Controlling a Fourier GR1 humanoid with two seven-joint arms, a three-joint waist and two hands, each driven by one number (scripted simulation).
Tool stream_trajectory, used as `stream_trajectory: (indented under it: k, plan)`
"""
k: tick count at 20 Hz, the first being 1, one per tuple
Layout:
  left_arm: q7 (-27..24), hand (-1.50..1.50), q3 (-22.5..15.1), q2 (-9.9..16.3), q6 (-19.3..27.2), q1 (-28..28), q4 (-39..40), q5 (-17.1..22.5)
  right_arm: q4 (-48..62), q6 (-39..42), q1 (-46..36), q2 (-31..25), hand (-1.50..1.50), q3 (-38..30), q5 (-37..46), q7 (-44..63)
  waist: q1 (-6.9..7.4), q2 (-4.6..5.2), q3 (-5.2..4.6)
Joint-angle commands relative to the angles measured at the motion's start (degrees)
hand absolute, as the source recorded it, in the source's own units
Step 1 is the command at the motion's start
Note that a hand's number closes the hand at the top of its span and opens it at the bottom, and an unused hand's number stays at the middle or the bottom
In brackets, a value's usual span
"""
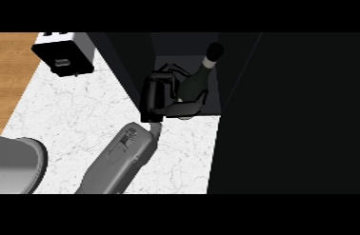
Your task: Pick up the wine, place it into the cabinet and close the cabinet
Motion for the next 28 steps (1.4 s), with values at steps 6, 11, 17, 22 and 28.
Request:
stream_trajectory:
  k: [6, 11, 17, 22, 28]
  plan:
    - [1.39, 1.50, 5.16, 0.09, -2.74, -3.69, 4.24, 0.03, -4.09, -1.63, -5.26, -1.02, -1.50, -3.93, -4.73, 6.44, 0.50, -0.06, 0.00]
    - [-2.57, 1.50, 9.36, -0.01, -8.89, -8.96, 14.84, 3.04, -2.40, 1.27, 4.54, 0.60, -1.50, -1.70, -3.62, -3.06, -0.21, 0.11, 0.03]
    - [-0.39, 1.50, 11.04, -0.01, -5.45, -17.95, 24.03, 2.97, -5.35, 0.46, 1.08, -0.42, -1.50, -2.10, -5.39, 2.73, -0.89, 0.22, 0.02]
    - [-4.84, 1.50, 11.44, -0.01, -6.10, -19.03, 28.84, 5.34, -5.26, 2.48, 5.49, 0.38, -1.50, -1.40, -5.18, -2.29, -1.17, 0.24, 0.04]
    - [-12.68, 1.50, 14.85, 0.00, -6.20, -23.99, 38.34, 3.25, -3.68, -1.65, -2.16, 2.17, -1.50, 2.03, 0.04, 2.47, -1.54, 0.56, -0.03]
